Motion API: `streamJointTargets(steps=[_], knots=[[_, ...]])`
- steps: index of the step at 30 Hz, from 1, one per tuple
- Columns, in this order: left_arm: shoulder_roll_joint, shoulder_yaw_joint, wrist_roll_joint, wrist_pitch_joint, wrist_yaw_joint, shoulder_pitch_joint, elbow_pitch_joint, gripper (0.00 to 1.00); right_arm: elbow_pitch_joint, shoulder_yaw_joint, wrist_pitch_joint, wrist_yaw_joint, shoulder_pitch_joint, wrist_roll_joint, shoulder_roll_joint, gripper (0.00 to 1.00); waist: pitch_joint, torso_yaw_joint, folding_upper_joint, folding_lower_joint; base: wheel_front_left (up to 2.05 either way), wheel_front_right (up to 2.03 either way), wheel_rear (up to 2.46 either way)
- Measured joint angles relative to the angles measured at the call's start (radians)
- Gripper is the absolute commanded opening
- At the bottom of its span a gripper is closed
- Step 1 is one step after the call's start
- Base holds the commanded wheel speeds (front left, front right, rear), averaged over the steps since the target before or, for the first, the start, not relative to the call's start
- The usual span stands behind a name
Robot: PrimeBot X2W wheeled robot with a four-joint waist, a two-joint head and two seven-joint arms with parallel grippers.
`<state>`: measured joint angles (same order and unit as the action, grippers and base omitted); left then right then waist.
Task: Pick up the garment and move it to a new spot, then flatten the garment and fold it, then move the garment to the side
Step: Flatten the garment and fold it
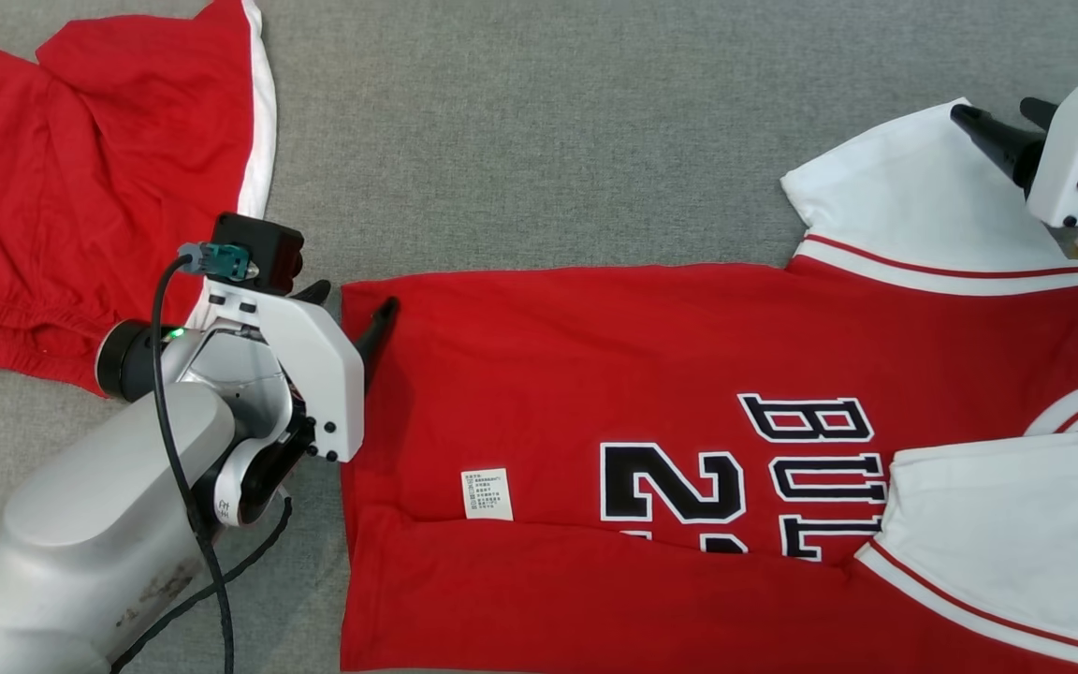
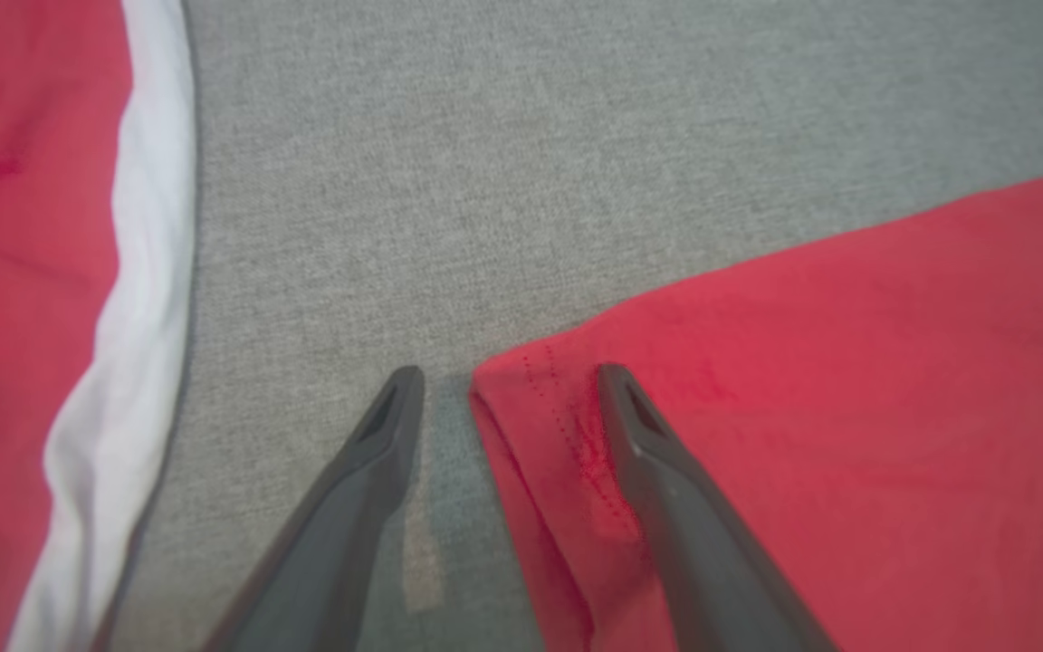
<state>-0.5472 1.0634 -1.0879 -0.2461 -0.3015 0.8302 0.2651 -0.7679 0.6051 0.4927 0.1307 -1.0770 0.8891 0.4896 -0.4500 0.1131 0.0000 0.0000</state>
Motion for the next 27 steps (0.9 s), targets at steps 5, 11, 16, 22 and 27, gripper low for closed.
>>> streamJointTargets(steps=[5, 11, 16, 22, 27], knots=[[0.011, 0.002, 0.009, -0.005, 0.002, 0.020, -0.007, 1.00, -0.062, 0.034, 0.013, 0.000, -0.046, 0.033, -0.005, 1.00, -0.020, 0.017, 0.0000, 0.0000, 0.00, 0.00, 0.00], [0.020, 0.010, 0.011, -0.016, 0.010, 0.034, -0.006, 1.00, -0.105, 0.074, 0.011, 0.000, -0.066, 0.072, -0.010, 1.00, -0.030, 0.031, 0.0000, 0.0001, 0.00, 0.00, 0.00], [0.021, 0.012, 0.011, -0.018, 0.014, 0.035, -0.007, 1.00, -0.119, 0.103, 0.008, 0.000, -0.078, 0.111, -0.012, 1.00, -0.033, 0.034, 0.0000, 0.0000, 0.00, 0.00, 0.00], [0.021, 0.014, 0.011, -0.017, 0.021, 0.037, -0.008, 0.00, -0.111, 0.148, 0.007, 0.000, -0.082, 0.153, -0.008, 0.00, -0.031, 0.031, 0.0000, 0.0000, 0.00, 0.00, 0.00], [0.023, 0.018, 0.011, -0.016, 0.029, 0.037, -0.005, 0.00, -0.097, 0.182, -0.010, 0.000, -0.081, 0.183, 0.001, 0.00, -0.021, 0.027, 0.0000, 0.0000, 0.00, 0.00, 0.00]])
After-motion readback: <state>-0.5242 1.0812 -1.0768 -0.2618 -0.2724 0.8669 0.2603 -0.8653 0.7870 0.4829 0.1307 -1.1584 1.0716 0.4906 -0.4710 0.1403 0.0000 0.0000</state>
